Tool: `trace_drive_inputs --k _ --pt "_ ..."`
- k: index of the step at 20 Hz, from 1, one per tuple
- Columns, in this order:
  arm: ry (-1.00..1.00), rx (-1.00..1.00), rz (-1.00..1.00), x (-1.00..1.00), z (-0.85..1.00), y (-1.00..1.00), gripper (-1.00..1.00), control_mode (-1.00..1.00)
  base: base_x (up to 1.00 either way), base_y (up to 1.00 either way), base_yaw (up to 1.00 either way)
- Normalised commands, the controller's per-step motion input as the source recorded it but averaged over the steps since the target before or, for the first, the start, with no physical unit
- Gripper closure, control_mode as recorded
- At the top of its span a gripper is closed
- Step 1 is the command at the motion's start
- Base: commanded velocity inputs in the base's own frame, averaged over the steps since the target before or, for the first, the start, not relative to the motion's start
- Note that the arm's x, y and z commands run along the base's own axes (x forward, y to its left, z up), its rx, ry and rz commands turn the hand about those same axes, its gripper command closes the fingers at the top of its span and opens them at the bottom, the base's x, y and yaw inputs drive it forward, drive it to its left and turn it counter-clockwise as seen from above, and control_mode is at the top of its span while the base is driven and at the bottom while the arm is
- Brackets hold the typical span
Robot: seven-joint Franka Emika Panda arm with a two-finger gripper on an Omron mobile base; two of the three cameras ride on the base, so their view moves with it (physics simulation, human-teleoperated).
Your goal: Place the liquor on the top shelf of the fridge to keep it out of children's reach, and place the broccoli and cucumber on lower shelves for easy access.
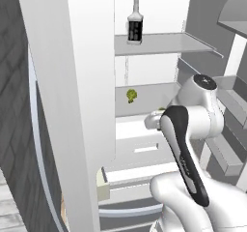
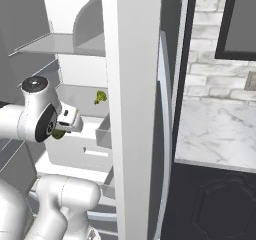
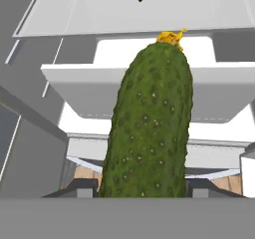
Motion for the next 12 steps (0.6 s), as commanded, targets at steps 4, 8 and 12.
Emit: trace_drive_inputs --k 4,8,12 --pt "0.00 -0.02 0.00 0.58 -0.01 0.07 1.00 -1.00 0.00 0.00 0.00" --pt "0.00 -0.02 0.00 0.54 -0.05 0.13 1.00 -1.00 0.00 0.00 0.00" --pt "0.00 -0.03 0.00 0.52 -0.08 0.25 1.00 -1.00 0.00 0.00 0.00"
